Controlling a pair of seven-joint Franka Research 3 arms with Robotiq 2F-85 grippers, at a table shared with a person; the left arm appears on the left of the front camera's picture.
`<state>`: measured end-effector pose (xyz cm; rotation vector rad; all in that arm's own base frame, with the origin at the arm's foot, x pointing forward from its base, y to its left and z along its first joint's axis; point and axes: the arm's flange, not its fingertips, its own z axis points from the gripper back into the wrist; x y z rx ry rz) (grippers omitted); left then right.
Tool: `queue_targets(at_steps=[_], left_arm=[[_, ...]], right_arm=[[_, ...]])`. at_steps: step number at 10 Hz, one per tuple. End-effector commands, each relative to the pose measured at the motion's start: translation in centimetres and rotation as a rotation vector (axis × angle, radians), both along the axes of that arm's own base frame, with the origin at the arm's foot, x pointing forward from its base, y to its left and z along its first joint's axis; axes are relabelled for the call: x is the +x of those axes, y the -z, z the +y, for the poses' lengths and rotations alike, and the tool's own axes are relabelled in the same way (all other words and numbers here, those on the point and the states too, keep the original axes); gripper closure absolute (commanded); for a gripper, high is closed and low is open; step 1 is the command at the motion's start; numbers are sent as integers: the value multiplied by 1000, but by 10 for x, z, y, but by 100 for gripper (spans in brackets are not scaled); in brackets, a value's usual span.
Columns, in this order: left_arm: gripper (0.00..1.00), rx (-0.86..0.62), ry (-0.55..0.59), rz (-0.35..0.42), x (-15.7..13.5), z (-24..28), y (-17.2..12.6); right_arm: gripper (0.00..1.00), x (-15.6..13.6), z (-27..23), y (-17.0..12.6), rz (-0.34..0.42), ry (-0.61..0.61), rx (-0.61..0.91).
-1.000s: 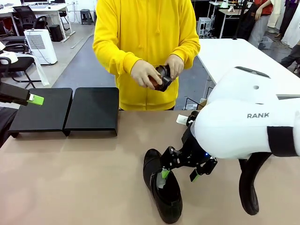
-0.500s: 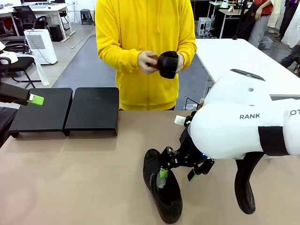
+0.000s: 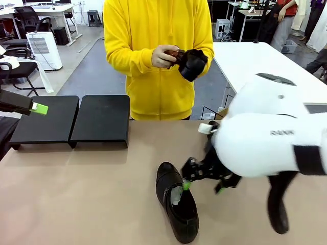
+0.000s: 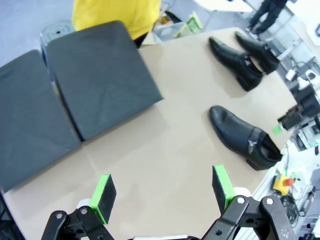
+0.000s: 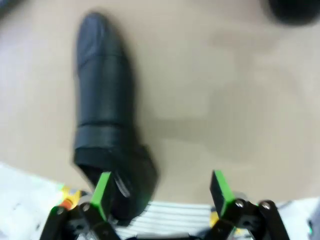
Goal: Organize the shoes by placing them on the stand.
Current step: Place the Shoe from the middle of the table onto the Shoes Stand.
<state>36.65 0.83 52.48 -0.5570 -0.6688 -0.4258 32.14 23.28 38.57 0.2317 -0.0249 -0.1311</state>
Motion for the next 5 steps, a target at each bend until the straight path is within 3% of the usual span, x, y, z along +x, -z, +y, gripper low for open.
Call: queue_targets(at_steps=[1, 2, 4, 5], left_arm=[[0, -77, 92, -11, -24, -61, -1], [0, -69, 57, 33, -42, -102, 8], [0, 34, -95, 324, -69, -172, 30], [0, 80, -66, 349, -82, -196, 29]], right_arm=[[0, -9, -81, -29, 20, 311, -87], [0, -9, -110, -34, 25, 421, -70], [0, -11, -142, -39, 27, 519, -7], [0, -14, -154, -42, 28, 560, 3]])
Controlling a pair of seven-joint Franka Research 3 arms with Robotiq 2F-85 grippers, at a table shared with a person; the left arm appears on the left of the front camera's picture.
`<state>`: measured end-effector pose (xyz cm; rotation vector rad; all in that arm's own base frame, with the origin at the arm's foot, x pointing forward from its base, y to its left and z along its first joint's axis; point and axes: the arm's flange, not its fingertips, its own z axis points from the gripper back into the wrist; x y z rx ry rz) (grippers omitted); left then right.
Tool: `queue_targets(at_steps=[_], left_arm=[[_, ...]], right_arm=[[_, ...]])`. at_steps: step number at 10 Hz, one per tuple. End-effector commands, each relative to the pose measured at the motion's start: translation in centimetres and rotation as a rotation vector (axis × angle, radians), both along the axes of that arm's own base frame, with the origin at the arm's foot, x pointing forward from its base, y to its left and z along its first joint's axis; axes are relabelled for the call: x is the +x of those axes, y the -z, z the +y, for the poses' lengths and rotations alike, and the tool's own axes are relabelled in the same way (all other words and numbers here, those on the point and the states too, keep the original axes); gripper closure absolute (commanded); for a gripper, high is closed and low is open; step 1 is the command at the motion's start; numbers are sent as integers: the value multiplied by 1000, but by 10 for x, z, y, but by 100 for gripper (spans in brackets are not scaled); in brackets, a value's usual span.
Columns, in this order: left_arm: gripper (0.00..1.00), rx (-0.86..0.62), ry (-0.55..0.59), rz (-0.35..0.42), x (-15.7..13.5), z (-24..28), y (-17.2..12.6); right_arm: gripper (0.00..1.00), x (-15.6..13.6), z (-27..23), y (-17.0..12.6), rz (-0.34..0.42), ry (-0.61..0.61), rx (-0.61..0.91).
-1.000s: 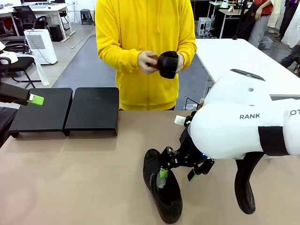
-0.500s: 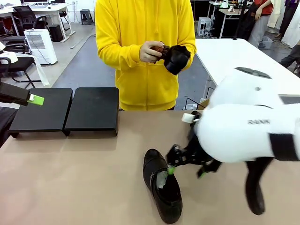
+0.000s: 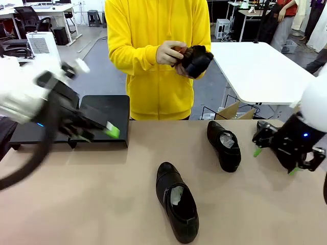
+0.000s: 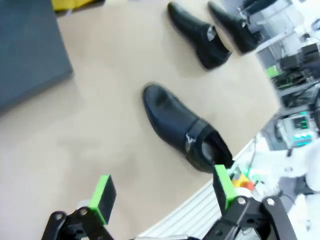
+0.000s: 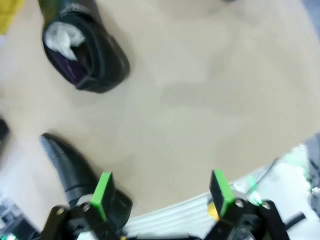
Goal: Organize the shoes by placing them on the stand.
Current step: Place the Shoe from the middle of the table onto the Shoes Stand.
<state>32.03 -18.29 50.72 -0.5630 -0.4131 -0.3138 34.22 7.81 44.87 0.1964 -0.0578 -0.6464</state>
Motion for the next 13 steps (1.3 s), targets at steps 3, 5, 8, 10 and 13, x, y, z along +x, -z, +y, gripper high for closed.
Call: queue_targets(at_steps=[3, 5, 8, 10, 13], left_arm=[[0, 0, 0, 0, 0, 0, 0], [0, 45, -34, 35, -6, -18, 6], [0, 99, -30, 117, -55, -139, 21], [0, 155, -131, 243, -57, -206, 46], [0, 249, -244, 250, -31, -264, 80]], right_arm=[[0, 0, 0, 0, 0, 0, 0], [0, 6, -24, -3, 76, 123, -6], [0, 17, -87, -21, 91, 344, 11], [0, 9, -84, -8, 74, 274, 0], [0, 9, -84, -8, 74, 274, 0]])
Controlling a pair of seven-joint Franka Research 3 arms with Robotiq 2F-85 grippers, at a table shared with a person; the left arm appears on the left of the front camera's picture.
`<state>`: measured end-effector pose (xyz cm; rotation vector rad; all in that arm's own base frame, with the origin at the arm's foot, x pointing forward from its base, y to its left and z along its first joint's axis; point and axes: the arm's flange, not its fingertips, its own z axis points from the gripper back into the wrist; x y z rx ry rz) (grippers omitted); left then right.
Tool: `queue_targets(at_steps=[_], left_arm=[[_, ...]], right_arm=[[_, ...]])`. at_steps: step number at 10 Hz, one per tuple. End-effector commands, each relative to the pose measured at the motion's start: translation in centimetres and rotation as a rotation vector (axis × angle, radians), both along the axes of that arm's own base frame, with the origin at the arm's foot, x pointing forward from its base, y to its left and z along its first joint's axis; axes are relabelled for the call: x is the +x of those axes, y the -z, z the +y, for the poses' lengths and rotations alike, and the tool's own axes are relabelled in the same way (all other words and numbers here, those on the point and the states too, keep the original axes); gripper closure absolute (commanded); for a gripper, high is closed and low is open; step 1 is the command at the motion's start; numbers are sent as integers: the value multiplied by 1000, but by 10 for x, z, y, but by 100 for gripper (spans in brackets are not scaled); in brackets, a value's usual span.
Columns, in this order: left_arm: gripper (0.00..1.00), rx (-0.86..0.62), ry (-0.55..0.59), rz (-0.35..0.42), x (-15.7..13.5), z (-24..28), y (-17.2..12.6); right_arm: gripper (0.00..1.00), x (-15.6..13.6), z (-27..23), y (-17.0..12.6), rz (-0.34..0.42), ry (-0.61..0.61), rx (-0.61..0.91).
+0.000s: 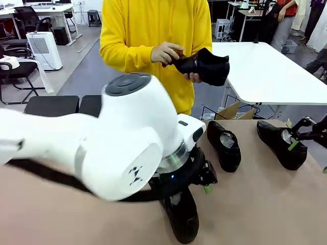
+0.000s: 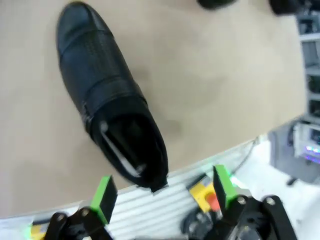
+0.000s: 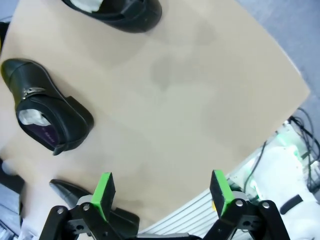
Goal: Organize the shoes by placing them on the stand.
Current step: Place the Shoe from the middle of the table onto the Shoes Stand.
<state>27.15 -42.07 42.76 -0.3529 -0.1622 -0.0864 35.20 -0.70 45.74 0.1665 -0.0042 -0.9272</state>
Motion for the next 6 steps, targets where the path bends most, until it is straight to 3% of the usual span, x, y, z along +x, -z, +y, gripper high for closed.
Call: queue_targets(at_steps=[1, 4, 6], left_arm=[[0, 67, -76, -15, 27, -35, 6], [0, 103, -120, 116, 26, -56, 31], [0, 95, -113, 106, 19, -64, 32]], right_arm=[[0, -1, 1, 1, -8, -1, -5], [0, -1, 1, 1, -8, -1, -5], [0, -1, 1, 1, -8, -1, -5]])
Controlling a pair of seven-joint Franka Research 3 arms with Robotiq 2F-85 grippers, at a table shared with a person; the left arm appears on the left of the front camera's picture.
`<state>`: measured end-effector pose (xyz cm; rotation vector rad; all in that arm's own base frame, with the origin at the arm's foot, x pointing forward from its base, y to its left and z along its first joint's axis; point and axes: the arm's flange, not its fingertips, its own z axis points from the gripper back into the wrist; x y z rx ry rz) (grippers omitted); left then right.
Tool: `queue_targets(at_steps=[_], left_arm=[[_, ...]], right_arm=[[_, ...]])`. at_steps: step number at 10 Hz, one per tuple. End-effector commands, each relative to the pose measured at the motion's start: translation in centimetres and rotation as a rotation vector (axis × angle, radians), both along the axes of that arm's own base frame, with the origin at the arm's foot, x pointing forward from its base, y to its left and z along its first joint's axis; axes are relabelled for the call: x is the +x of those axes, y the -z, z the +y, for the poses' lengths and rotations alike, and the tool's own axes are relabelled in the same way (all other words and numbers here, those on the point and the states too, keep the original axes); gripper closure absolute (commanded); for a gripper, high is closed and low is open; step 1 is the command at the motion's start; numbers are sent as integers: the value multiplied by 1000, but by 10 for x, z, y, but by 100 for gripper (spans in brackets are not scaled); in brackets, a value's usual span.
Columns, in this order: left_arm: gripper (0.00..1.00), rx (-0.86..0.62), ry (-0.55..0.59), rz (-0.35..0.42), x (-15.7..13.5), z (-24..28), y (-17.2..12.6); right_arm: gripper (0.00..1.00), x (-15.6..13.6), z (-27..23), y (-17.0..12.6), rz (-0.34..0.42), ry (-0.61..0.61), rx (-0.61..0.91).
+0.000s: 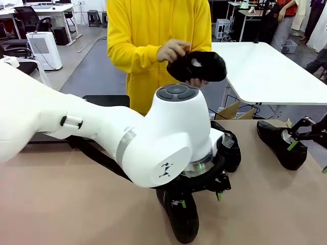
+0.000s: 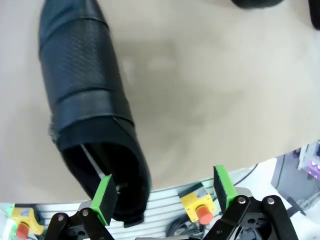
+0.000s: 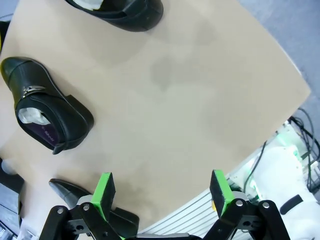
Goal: Organize the shoes by placing them on the stand.
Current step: Place the Shoe from the middle of the table onto the Shoes Stand.
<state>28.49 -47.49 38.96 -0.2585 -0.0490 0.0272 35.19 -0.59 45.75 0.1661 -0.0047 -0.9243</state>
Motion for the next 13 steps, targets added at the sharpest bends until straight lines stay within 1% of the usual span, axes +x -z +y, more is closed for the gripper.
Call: queue_targets(at_steps=[1, 2, 4, 5, 7, 8, 13], left_arm=[[0, 13, -25, -28, 8, -10, -1], [0, 28, -42, -54, 11, -9, 5], [0, 61, -58, -63, 14, -11, 20], [0, 87, -54, -72, 14, -11, 27], [0, 115, -31, -66, 11, -14, 37], [6, 123, -25, -66, 12, -15, 40], [49, 158, -26, -87, 11, -16, 39]], right_arm=[[0, -1, 0, 1, -8, 2, -4], [0, -1, 0, 1, -8, 2, -4], [0, -1, 0, 1, -8, 2, -4], [0, -1, 0, 1, -8, 2, -4], [0, -1, 0, 1, -8, 2, -4], [0, -1, 0, 1, -8, 2, -4], [0, -1, 0, 1, -8, 2, -4]])
